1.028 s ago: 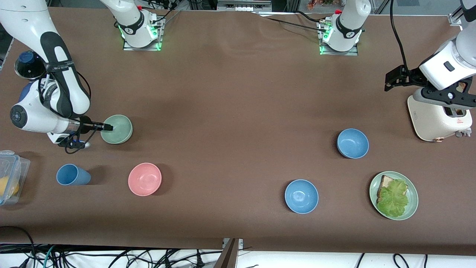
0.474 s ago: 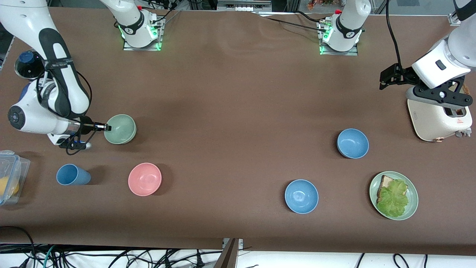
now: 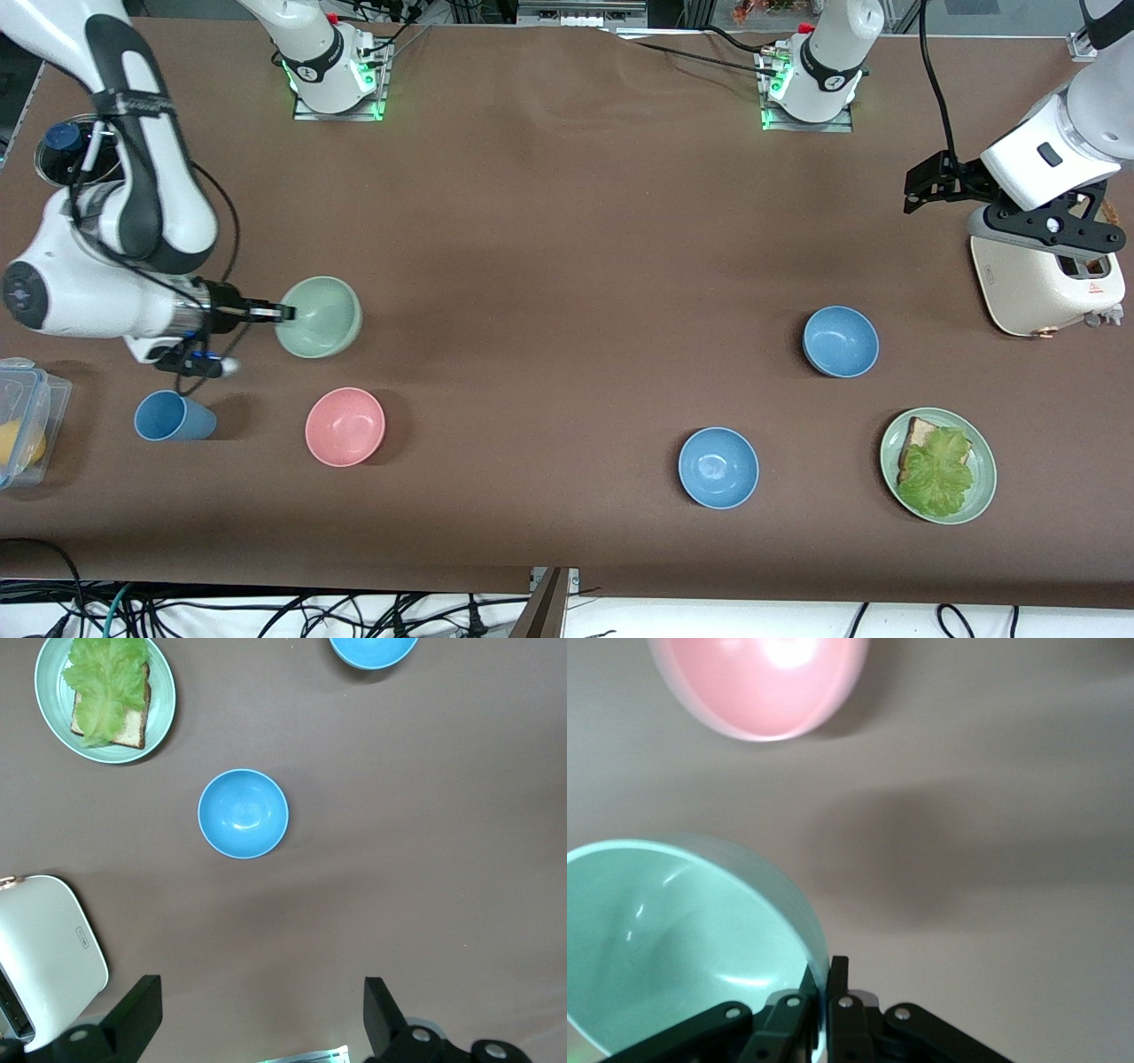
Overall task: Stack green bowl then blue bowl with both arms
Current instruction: 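Slide the pale green bowl with the right gripper toward the table's middle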
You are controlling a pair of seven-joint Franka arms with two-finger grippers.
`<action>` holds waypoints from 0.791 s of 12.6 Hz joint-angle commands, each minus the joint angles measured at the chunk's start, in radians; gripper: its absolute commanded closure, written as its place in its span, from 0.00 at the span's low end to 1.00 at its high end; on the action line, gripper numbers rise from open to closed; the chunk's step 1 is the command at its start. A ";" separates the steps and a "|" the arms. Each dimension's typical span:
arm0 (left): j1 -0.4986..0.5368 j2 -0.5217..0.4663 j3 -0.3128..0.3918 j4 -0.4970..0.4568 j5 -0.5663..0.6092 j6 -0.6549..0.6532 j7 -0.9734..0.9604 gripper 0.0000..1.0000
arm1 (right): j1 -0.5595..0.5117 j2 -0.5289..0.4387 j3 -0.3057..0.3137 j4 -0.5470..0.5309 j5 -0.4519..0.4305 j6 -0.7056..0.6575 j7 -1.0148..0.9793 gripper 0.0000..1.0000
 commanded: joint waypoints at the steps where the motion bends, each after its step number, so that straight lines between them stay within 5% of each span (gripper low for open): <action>1: -0.001 0.003 0.000 0.023 0.009 -0.024 -0.006 0.00 | 0.109 0.029 0.035 0.051 0.006 0.020 0.177 1.00; 6: 0.000 0.001 0.000 0.023 0.009 -0.024 -0.006 0.00 | 0.388 0.144 0.037 0.128 0.009 0.214 0.521 1.00; 10: 0.000 0.003 -0.001 0.023 0.009 -0.024 -0.006 0.00 | 0.511 0.239 0.038 0.200 0.009 0.299 0.698 1.00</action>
